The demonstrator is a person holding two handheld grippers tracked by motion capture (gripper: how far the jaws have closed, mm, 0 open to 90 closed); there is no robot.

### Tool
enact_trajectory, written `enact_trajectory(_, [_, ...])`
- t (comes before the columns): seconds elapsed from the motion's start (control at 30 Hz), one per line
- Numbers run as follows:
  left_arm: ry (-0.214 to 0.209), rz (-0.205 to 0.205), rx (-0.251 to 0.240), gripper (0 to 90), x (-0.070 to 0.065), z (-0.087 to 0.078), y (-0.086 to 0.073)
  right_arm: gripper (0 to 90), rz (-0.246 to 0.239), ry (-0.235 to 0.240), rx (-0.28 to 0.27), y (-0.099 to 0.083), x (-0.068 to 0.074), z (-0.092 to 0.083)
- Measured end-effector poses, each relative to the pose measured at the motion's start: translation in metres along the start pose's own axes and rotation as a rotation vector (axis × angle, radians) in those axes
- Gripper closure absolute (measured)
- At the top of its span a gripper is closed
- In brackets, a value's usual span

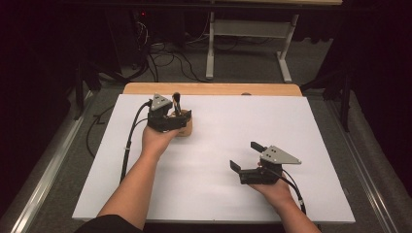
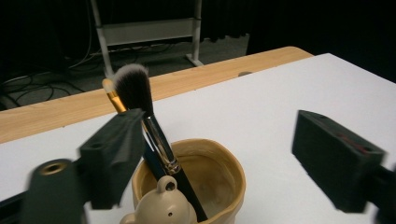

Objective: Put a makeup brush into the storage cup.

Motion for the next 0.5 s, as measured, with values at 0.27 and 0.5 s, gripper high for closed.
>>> enact_trajectory(0.27, [0.024, -0.006, 0.032, 0.1, 0.000, -0.006, -0.004, 1.2, -0.002, -0.003, -0.004, 0.001, -0.001, -0.001])
enact_trajectory(0.5, [-0.002, -0.012, 0.019, 0.1, -0.006, -0.014, -0.008, 1.2, -0.006, -0.008, -0.002, 0.001, -0.001, -0.001])
Point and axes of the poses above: each handheld gripper's, and its own axes: z roughly forward along the jaws, y roughly out of its top, x roughly to its left, the point moved 10 cm from there along z, roughly forward along the jaws, and after that the axes turned 3 degrees about z, right-handed, at the moved point
